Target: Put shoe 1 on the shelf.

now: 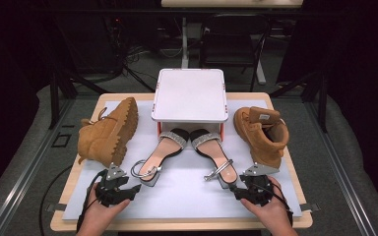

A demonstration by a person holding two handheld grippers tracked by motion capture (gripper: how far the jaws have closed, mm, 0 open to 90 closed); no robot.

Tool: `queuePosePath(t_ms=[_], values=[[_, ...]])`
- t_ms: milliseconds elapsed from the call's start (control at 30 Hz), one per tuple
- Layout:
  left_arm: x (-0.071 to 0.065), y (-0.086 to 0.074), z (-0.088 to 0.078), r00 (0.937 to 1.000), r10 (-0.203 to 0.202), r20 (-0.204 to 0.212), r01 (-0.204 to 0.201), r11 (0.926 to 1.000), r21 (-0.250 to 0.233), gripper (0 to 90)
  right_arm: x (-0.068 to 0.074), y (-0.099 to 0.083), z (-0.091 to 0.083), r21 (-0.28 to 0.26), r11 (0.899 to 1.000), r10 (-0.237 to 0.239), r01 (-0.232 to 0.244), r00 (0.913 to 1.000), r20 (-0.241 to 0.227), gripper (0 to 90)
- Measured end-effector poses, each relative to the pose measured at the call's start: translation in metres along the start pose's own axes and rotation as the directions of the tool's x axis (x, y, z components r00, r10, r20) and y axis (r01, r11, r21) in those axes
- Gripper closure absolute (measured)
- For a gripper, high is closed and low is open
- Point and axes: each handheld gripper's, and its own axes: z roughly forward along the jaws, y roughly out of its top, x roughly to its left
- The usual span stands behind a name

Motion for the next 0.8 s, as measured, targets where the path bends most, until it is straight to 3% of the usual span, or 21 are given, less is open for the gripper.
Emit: queuePosePath(t_ms=[167, 600, 800], values=[[-0.004, 0.002, 0.007, 0.9997, 0.017, 0.015, -0.017, 0.9998, -0.004, 41.0, 0.003, -0.001, 0.006, 0.016, 1.000, -0.014, 0.014, 0.9999, 0.006, 44.2], [-0.015, 0.015, 0.027, 0.9981, 0.055, 0.027, -0.055, 0.9985, -0.005, 39.6, 0.001, -0.002, 0.020, 0.033, 0.999, 0.016, -0.016, 0.9999, -0.007, 44.0], [-0.017, 0.018, 0.034, 0.9978, 0.065, 0.015, -0.064, 0.9979, -0.006, 37.7, 0.004, 0.000, 0.026, 0.037, 0.999, 0.013, -0.014, 0.9997, 0.019, 41.7]])
